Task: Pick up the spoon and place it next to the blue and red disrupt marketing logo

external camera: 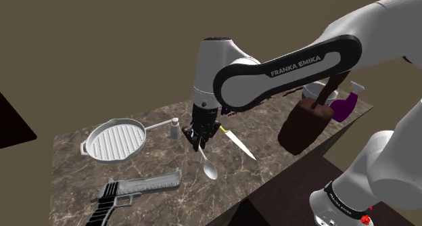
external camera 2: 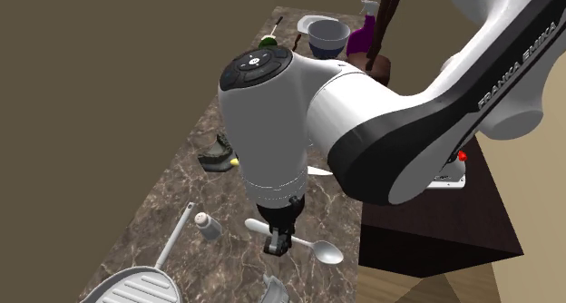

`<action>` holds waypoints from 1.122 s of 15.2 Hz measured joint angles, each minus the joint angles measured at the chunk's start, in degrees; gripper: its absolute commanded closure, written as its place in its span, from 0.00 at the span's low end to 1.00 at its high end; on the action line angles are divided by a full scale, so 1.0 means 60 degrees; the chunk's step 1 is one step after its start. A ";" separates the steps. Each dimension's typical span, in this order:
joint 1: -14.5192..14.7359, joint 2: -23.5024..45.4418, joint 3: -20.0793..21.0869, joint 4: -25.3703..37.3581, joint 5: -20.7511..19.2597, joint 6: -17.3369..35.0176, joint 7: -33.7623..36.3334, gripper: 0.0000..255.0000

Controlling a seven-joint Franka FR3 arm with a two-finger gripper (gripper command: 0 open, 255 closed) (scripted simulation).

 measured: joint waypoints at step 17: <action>-0.1160 -0.2908 -0.1492 -0.2437 0.0785 -0.0975 -0.2984 1.00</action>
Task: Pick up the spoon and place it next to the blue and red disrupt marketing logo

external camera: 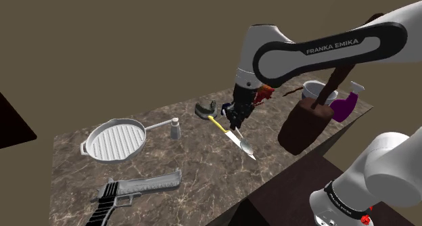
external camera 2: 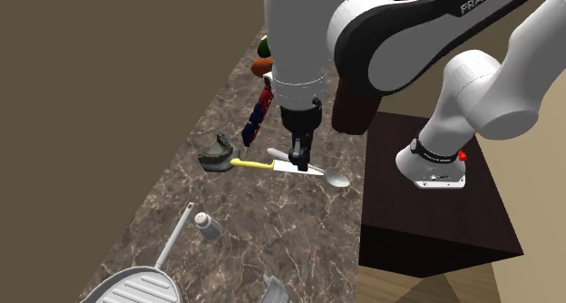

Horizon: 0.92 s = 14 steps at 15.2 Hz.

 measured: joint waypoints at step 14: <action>-0.1564 -0.1305 -0.2299 -0.1106 -0.1024 -0.0851 -0.3207 1.00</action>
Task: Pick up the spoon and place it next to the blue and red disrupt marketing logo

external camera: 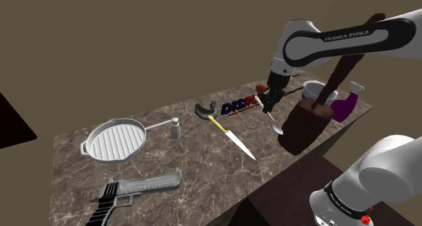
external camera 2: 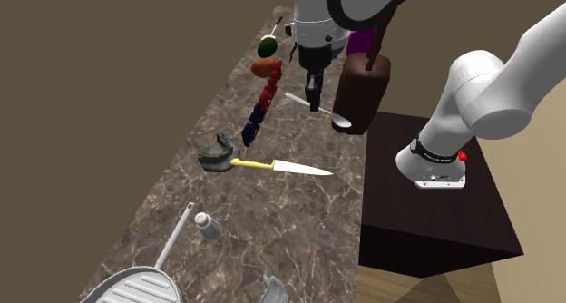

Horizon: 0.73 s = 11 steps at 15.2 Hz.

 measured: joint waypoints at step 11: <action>-0.0950 0.0309 -0.1278 0.0045 -0.0765 0.0031 -0.1653 0.00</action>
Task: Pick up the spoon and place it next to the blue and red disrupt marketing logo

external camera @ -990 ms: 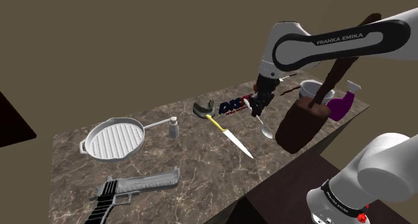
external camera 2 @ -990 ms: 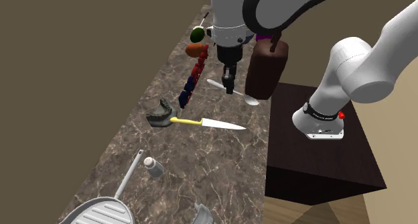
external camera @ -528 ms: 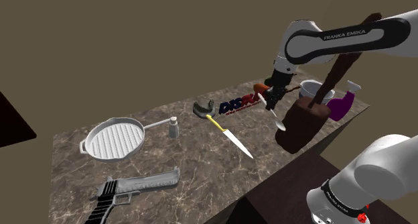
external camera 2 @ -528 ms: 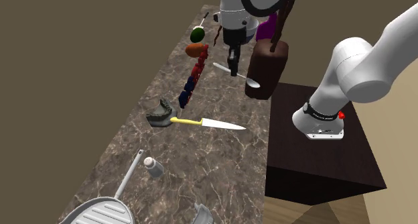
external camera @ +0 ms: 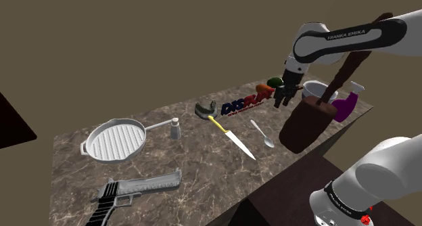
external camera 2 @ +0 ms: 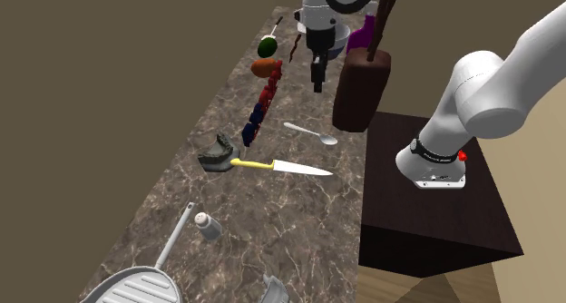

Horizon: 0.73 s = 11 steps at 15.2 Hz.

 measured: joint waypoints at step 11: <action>0.0275 0.2398 0.0559 -0.1124 0.1651 0.4092 0.2522 0.00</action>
